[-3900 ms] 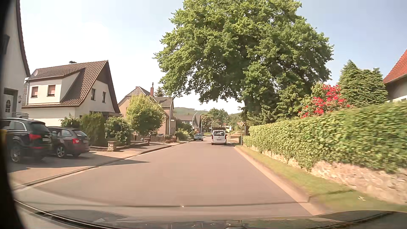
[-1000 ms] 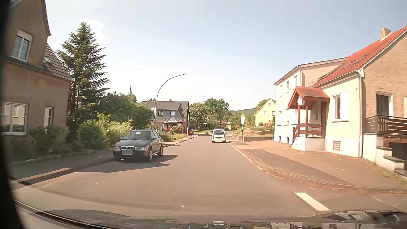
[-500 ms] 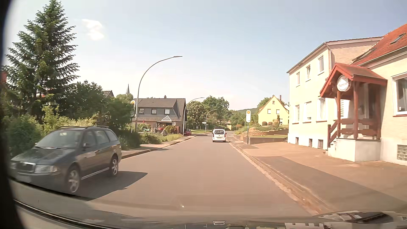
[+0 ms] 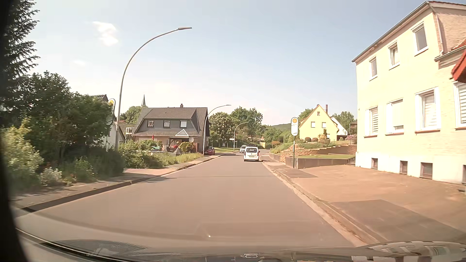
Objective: Follow the waypoints while adhering to traffic rules and regulations
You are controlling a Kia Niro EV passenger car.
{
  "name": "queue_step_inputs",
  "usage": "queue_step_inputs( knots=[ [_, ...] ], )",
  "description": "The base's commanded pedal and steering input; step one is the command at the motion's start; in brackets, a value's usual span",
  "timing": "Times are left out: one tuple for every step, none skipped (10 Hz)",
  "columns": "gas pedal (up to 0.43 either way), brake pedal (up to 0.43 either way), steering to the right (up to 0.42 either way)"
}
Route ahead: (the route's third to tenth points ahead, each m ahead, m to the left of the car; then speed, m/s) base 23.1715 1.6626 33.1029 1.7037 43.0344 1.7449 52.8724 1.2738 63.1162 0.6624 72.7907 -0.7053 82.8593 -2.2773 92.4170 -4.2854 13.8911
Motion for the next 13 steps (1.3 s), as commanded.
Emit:
queue_step_inputs(
  knots=[
    [0.157, 0.000, 0.002],
    [0.157, 0.000, 0.002],
    [0.157, 0.000, 0.002],
    [0.157, 0.000, 0.002],
    [0.157, 0.000, 0.002],
    [0.157, 0.000, 0.002],
    [0.157, 0.000, 0.001],
    [0.169, 0.000, 0.001],
    [0.169, 0.000, 0.001],
    [0.177, 0.000, 0.001],
    [0.177, 0.000, 0.000],
    [0.177, 0.000, 0.000],
    [0.177, 0.000, 0.000]
  ],
)
